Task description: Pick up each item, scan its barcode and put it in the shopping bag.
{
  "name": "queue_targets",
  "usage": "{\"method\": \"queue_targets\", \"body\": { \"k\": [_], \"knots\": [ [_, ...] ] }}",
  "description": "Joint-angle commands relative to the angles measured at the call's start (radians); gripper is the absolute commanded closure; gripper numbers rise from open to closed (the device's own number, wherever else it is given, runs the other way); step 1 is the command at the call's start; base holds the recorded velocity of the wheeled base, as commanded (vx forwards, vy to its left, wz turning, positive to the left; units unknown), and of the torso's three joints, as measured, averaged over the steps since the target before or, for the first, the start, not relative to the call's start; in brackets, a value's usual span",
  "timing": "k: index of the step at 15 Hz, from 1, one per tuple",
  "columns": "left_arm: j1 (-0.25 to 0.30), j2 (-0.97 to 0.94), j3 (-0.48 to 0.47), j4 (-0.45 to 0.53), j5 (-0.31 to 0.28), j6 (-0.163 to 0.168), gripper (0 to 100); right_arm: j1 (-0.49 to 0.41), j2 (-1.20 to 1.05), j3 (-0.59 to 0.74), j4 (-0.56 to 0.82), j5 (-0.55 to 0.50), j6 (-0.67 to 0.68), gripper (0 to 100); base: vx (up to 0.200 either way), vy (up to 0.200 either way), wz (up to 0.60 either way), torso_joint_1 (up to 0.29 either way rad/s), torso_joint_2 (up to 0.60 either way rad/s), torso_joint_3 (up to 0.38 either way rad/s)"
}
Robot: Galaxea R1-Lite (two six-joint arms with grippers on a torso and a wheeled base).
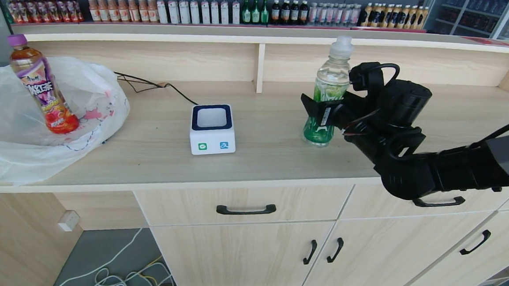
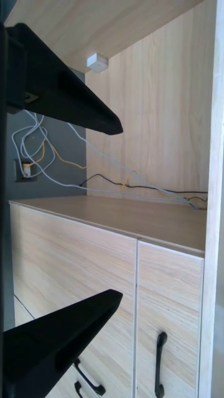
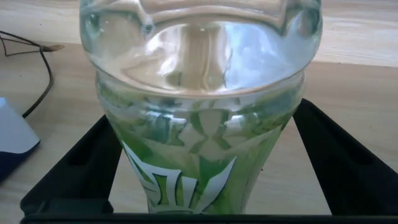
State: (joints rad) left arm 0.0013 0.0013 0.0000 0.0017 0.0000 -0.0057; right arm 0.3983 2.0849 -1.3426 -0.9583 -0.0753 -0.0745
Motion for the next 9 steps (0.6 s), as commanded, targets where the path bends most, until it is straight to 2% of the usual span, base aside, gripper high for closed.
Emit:
{"method": "queue_targets", "body": {
  "k": [1,9],
  "knots": [
    [0.0,0.0,0.0,0.0,0.0,0.0,0,0.002,0.014,-0.01,0.001,0.0,-0.001,0,0.0,0.0,0.0,0.0,0.0,0.0],
    [0.0,0.0,0.0,0.0,0.0,0.0,0,0.002,0.014,-0.018,0.001,0.0,-0.001,0,0.0,0.0,0.0,0.0,0.0,0.0]
  ]
}}
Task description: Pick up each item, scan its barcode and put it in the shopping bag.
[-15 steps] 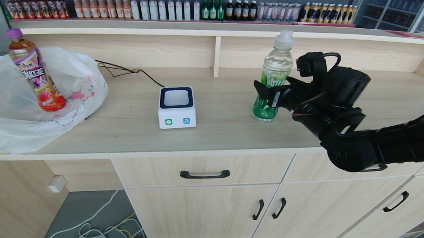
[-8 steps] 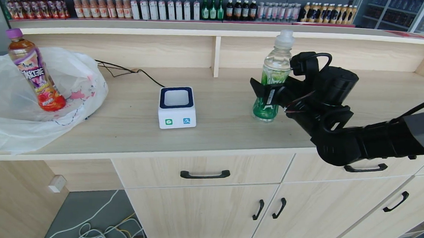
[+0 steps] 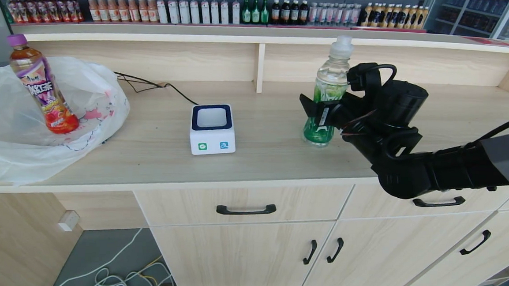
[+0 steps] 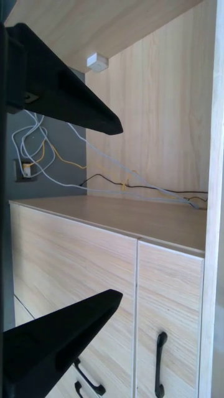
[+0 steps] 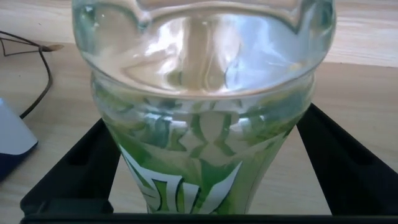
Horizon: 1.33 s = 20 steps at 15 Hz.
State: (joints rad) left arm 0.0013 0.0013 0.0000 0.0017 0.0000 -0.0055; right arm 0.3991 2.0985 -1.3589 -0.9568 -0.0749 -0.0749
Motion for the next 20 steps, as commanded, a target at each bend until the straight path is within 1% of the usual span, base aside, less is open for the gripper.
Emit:
{"method": "queue_targets", "body": {
  "k": [1,2,3,15,20],
  "knots": [
    [0.0,0.0,0.0,0.0,0.0,-0.001,0,0.001,0.0,0.001,-0.002,0.0,0.0,0,0.0,0.0,0.0,0.0,0.0,0.0],
    [-0.001,0.0,0.0,0.0,0.0,-0.001,0,0.001,-0.002,0.001,0.0,0.0,0.0,0,0.0,0.0,0.0,0.0,0.0,0.0],
    [0.0,0.0,0.0,0.0,0.0,-0.001,0,0.003,-0.002,0.0,0.0,0.0,-0.002,100,0.0,0.0,0.0,0.0,0.0,0.0],
    [0.0,0.0,0.0,0.0,0.0,-0.001,0,0.01,-0.038,0.004,0.001,0.006,0.0,100,0.0,0.0,0.0,0.0,0.0,0.0],
    [0.0,0.0,0.0,0.0,0.0,-0.001,0,0.023,-0.069,0.004,0.029,-0.002,-0.005,100,0.0,0.0,0.0,0.0,0.0,0.0]
  ]
}}
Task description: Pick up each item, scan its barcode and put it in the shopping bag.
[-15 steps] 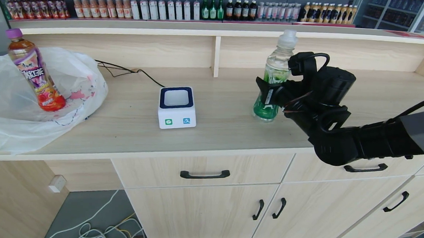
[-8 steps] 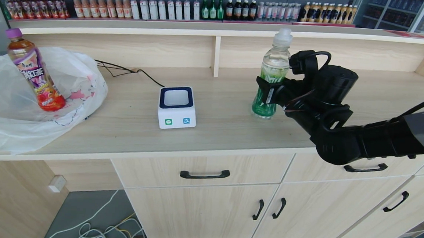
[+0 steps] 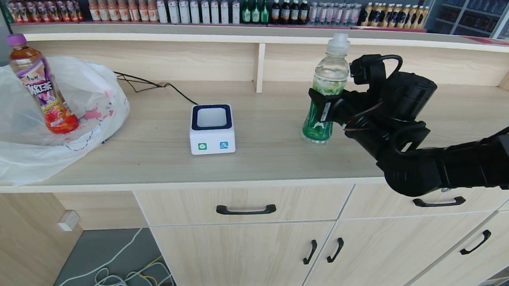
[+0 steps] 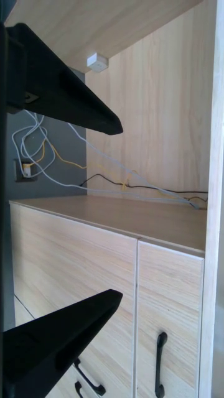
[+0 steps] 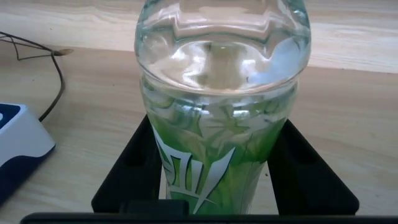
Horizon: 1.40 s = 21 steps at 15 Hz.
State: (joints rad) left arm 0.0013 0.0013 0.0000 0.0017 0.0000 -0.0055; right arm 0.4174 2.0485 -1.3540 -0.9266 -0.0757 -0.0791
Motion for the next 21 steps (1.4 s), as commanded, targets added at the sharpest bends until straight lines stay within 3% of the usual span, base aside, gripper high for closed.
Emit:
{"method": "queue_targets", "body": {
  "k": [1,9,13,17,21],
  "knots": [
    [0.0,0.0,0.0,0.0,0.0,-0.001,0,0.006,-0.028,0.001,0.0,-0.004,-0.004,100,0.0,0.0,0.0,0.0,0.0,0.0],
    [0.0,0.0,0.0,0.0,0.0,-0.001,0,0.017,-0.186,0.056,0.064,-0.009,-0.108,100,0.0,0.0,0.0,0.0,0.0,0.0],
    [0.0,0.0,0.0,0.0,0.0,-0.001,0,0.027,-0.416,0.352,0.063,-0.007,-0.125,100,0.0,0.0,0.0,0.0,0.0,0.0],
    [0.0,0.0,0.0,0.0,0.0,-0.001,0,0.026,-0.58,0.535,0.063,-0.002,-0.123,100,0.0,0.0,0.0,0.0,0.0,0.0],
    [0.0,0.0,0.0,0.0,0.0,-0.001,0,0.026,-0.765,0.794,0.061,0.044,-0.044,100,0.0,0.0,0.0,0.0,0.0,0.0]
  ]
}}
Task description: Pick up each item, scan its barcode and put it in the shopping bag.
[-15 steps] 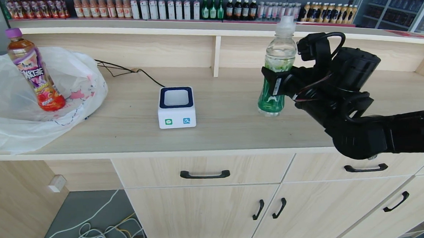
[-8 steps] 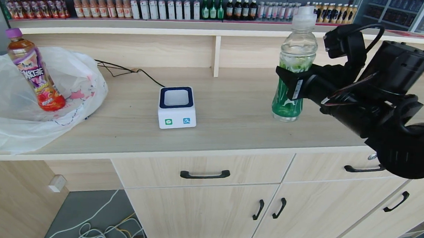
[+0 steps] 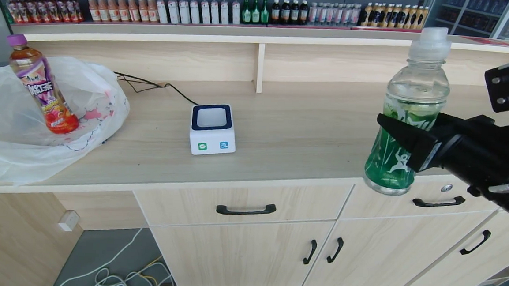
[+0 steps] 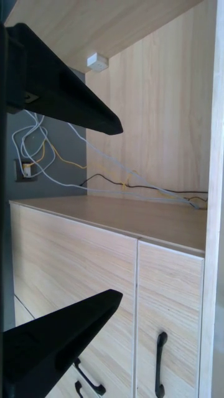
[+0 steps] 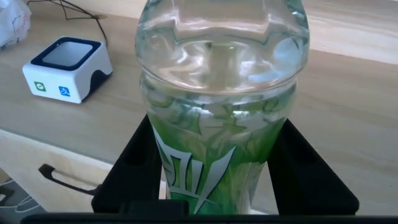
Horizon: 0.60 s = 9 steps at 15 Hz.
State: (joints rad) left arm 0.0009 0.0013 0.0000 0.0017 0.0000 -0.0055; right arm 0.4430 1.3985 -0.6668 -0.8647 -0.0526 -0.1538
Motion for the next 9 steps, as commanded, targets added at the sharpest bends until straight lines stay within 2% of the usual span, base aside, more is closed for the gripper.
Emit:
{"method": "queue_targets", "body": {
  "k": [1,4,9],
  "knots": [
    [0.001,0.0,0.0,0.0,0.0,-0.001,0,0.0,-0.153,0.158,0.0,0.037,0.045,100,0.0,0.0,0.0,0.0,0.0,0.0],
    [0.001,0.0,0.0,0.0,0.0,-0.001,0,0.0,-0.23,0.217,0.001,0.152,0.056,100,0.0,0.0,0.0,0.0,0.0,0.0],
    [0.001,0.0,0.0,0.0,0.0,-0.001,0,0.003,-0.296,0.227,0.001,0.155,0.069,100,0.0,0.0,0.0,0.0,0.0,0.0]
  ]
}}
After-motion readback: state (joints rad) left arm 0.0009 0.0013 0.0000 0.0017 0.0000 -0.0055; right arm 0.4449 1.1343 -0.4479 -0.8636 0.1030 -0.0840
